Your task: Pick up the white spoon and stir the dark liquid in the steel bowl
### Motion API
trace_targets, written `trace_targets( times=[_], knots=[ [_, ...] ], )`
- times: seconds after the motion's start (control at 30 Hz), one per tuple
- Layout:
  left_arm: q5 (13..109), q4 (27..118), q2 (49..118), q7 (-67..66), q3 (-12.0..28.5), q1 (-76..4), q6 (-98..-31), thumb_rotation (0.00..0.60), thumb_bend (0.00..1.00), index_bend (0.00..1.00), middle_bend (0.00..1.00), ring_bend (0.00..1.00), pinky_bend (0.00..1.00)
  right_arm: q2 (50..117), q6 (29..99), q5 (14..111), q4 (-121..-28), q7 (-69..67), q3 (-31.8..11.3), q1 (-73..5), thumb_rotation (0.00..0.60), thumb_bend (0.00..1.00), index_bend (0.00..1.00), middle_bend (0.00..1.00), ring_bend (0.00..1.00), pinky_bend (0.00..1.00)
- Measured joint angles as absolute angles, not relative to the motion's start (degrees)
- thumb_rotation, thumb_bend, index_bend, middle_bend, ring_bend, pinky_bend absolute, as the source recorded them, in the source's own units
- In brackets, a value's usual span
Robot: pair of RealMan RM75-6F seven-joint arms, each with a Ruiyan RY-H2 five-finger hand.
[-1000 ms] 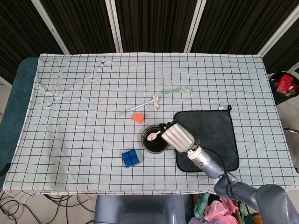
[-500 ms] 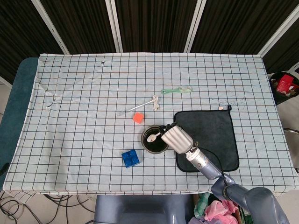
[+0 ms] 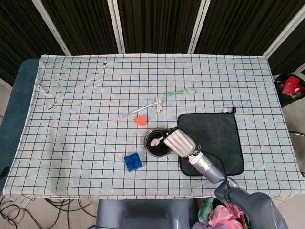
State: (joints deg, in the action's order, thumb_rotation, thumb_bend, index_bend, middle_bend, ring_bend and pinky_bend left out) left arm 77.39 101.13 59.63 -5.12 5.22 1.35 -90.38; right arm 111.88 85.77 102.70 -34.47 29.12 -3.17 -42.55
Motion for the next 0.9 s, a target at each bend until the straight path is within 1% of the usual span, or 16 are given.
trace_targets(
  times=[0.23,0.53,0.9],
  knots=[
    [77.6,101.2,59.6,-5.1,5.2,1.5,-90.6,0.6,0.2,0.09,0.01,0.0,0.0,113.1,85.4,102.9,-31.5,27.9,-2.1,-42.8,0.6,0.37,0.68,0.87,0.98,1.0],
    [77.9,101.3,59.4,-4.6,5.0,1.6,-90.5,0.6,0.2,0.09,0.01,0.0,0.0,114.8,84.4,102.7,-28.6,26.6,-1.8,-44.0,0.6,0.37,0.68,0.87,0.98,1.0],
    [78.6,101.4,59.3,-4.5,4.7,1.6,-90.2,0.6,0.2,0.09,0.01,0.0,0.0,115.9,83.0,100.7,-24.7,24.9,-2.7,-45.3,0.6,0.37,0.68,0.87,0.98,1.0]
  ],
)
